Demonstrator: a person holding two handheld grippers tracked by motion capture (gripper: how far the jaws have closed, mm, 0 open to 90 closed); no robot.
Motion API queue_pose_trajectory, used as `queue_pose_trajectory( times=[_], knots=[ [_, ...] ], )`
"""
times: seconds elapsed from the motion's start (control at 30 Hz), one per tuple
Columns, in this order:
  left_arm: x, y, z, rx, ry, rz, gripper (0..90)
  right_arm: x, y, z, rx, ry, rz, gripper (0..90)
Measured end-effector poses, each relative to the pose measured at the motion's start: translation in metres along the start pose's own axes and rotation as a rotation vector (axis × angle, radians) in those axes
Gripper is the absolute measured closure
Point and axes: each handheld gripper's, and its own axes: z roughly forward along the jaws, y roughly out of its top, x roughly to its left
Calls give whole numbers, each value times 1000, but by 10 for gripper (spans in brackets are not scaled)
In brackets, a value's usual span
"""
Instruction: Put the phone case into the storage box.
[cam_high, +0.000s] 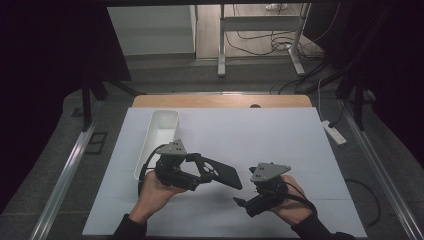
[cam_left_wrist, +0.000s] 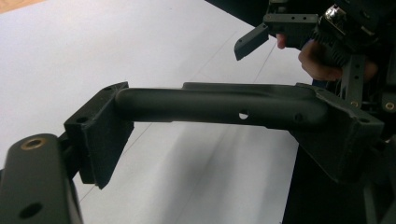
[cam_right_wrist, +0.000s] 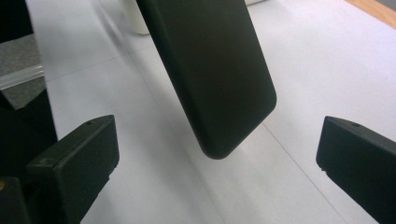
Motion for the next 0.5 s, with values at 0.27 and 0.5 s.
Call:
queue_pose_trajectory(
  times=[0.27, 0.5],
  knots=[
    [-7, 0, 4, 1, 1, -15, 159, 4, 3, 4, 17, -33, -3, 0],
    [-13, 2, 7, 5, -8, -13, 159, 10, 5, 10, 48, -63, -42, 0]
  ],
)
